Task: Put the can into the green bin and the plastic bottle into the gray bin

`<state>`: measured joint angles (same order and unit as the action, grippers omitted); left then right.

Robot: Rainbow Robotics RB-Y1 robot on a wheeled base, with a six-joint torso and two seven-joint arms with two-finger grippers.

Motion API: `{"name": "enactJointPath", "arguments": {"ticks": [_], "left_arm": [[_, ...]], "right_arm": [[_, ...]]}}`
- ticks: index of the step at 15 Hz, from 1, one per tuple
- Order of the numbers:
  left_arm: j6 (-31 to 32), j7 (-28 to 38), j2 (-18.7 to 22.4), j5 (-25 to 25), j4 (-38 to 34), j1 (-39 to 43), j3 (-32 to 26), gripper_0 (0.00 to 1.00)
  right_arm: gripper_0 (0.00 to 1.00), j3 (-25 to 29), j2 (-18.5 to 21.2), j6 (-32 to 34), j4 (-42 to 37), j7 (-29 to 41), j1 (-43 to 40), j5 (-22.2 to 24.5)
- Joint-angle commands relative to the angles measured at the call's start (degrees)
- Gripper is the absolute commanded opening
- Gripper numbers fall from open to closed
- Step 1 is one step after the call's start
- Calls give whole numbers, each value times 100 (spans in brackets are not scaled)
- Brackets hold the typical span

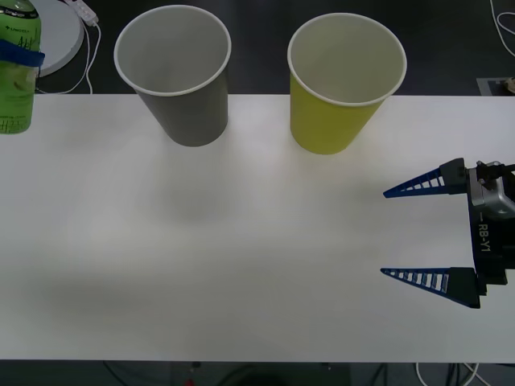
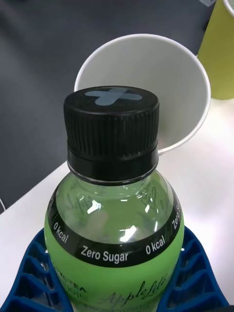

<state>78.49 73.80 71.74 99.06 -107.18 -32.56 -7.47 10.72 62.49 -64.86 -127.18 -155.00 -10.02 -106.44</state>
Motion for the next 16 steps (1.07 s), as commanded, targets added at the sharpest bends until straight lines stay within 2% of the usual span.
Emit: {"name": "enactJointPath", "arguments": {"ticks": [1,5,11,16], "left_arm": [[9,-85,-11,-18,391,-761,650,0],[422,-111,-301,26,848,-1649,1133,0],[439,-111,-644,157,1701,-2985,2285,0],[439,-173,-960,175,2325,-3741,2838,0]], "right_arm": [[100,0,0,0,0,0,0,0],[100,0,0,0,0,0,0,0],[100,0,0,0,0,0,0,0],[100,0,0,0,0,0,0,0]]}}
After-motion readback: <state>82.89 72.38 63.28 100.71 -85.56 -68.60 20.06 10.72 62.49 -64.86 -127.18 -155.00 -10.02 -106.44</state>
